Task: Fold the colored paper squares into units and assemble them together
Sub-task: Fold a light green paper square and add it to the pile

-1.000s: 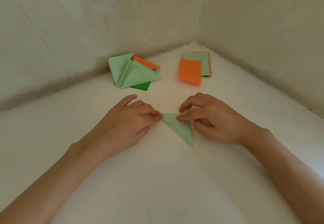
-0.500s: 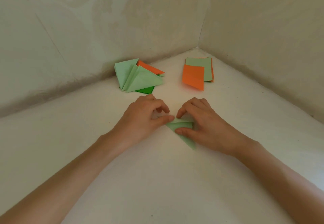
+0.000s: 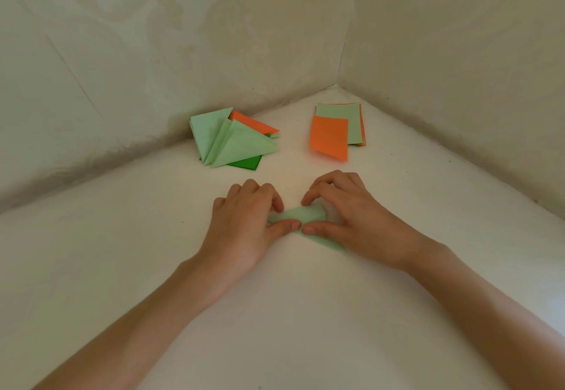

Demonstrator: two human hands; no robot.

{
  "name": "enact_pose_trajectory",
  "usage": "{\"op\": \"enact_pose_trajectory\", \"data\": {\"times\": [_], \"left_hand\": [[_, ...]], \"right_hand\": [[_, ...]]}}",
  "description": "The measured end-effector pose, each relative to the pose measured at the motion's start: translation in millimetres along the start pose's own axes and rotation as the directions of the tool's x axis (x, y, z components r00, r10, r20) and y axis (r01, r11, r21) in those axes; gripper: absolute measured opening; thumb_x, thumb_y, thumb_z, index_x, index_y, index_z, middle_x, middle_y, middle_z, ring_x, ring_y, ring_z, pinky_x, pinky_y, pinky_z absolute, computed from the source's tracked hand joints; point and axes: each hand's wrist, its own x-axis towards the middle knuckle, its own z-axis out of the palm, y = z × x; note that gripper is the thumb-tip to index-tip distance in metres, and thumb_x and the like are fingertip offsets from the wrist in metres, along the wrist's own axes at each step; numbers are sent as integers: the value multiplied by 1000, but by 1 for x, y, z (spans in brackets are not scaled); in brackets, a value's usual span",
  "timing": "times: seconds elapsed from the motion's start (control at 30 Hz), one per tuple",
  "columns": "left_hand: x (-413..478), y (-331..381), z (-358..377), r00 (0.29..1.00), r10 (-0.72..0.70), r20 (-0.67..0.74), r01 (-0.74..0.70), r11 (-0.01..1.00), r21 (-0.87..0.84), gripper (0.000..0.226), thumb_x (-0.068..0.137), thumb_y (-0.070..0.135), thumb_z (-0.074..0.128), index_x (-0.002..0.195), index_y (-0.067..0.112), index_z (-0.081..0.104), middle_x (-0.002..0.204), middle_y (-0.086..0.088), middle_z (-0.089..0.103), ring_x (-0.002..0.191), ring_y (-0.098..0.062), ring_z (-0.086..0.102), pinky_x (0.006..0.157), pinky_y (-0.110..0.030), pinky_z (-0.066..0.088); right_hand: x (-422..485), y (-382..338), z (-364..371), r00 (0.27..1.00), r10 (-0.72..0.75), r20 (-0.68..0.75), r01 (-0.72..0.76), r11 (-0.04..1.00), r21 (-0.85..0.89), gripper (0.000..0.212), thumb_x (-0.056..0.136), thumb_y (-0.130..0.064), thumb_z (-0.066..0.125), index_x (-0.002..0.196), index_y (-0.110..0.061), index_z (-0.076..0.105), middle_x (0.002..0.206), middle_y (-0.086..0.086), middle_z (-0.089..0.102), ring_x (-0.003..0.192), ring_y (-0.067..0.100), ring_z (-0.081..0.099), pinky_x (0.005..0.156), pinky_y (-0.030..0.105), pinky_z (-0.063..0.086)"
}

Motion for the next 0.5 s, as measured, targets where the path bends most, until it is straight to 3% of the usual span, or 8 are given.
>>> {"op": "enact_pose_trajectory", "data": {"times": [0.13,0.27,0.37,0.43,0.5], "left_hand": [[2,2,-1,999,-46,29,49,991,-122,32,78,46,69,88,28,45,92,9,43,95,-13,44,78,-29,33],[-1,4,-2,999,-30,21,35,961,-275,34,76,34,75,76,29,42,76,9,53,76,-17,54,72,-36,45],[-1,4,-5,998,-61,21,65,925,-375,32,74,29,78,78,32,46,72,8,60,65,-6,56,64,-26,45],[0,5,-8,995,-91,41,98,807,-582,24,74,21,79,81,29,58,67,4,67,59,-4,60,58,-17,45],[-2,8,-13,990,-112,81,132,591,-796,15,75,11,76,81,18,65,65,-1,71,58,-8,66,56,-16,49]], "right_hand": [[0,1,0,1000,-11,-3,11,1000,22,37,81,-38,69,111,-20,57,115,-5,46,108,10,30,93,10,25],[0,-1,0,1000,-27,-15,28,999,44,39,81,-35,70,112,-18,54,110,-6,46,104,8,31,92,8,25],[-2,-5,-2,1000,3,-28,0,993,121,50,79,-34,72,121,-22,48,110,-6,50,105,7,37,91,11,30],[-2,-8,-5,991,128,-27,-115,950,289,53,76,-37,73,120,-34,44,104,-9,54,99,7,46,87,11,36],[0,-10,-10,972,233,-11,-192,829,524,43,75,-29,75,111,-30,51,90,-2,63,82,14,57,78,24,46]]}}
